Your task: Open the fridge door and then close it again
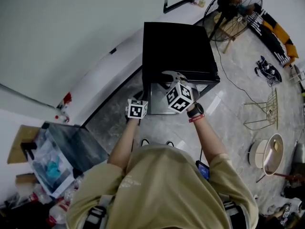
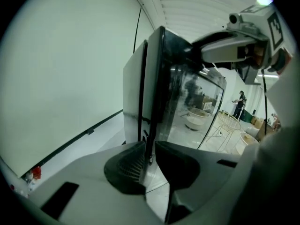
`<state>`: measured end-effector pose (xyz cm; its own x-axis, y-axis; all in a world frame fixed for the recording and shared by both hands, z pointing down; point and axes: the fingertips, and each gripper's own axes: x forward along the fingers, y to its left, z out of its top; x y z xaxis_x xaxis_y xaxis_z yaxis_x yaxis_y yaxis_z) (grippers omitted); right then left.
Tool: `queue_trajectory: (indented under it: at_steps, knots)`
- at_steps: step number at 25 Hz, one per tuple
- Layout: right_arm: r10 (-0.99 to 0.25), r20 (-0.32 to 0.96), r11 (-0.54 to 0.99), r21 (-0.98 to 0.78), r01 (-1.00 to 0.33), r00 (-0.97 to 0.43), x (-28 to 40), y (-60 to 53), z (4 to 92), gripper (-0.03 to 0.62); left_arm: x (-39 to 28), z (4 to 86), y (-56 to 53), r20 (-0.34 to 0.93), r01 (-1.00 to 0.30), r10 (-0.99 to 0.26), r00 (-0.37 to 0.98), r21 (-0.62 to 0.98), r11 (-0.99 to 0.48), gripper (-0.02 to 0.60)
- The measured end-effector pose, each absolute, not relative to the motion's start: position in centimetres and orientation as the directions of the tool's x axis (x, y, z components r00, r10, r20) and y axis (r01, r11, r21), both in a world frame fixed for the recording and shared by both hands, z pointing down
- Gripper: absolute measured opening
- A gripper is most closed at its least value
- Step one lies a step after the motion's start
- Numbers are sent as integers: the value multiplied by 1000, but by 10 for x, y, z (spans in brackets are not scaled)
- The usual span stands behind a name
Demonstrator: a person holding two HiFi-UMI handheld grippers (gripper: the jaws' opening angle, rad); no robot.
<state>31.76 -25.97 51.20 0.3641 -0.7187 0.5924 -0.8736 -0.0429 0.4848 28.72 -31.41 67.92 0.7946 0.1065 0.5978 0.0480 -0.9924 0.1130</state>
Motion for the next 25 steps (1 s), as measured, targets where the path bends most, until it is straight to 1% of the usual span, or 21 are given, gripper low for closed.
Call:
queue_trajectory:
  at_steps: [4, 6, 9, 16, 20, 25]
  knots:
    - [-751, 527, -192, 400, -896, 397, 319, -242, 501, 170, 279, 647, -318, 544, 39, 85, 835, 95, -995, 80]
    - [-757, 507, -254, 351, -901, 411, 320, -230, 496, 147, 275, 631, -319, 515, 32, 76, 854, 94, -995, 80]
    - [-763, 474, -348, 271, -897, 439, 320, -209, 487, 135, 271, 605, -314, 467, 34, 80, 881, 106, -994, 80]
    - [-734, 363, -559, 159, -814, 574, 326, -161, 465, 103, 267, 534, -291, 338, 48, 83, 937, 112, -993, 80]
    - [-713, 317, -627, 110, -771, 625, 325, -140, 455, 87, 267, 500, -277, 278, 61, 90, 956, 110, -992, 70]
    - [-709, 247, -669, 60, -741, 661, 323, -118, 437, 55, 267, 460, -258, 211, 78, 105, 972, 132, -988, 54]
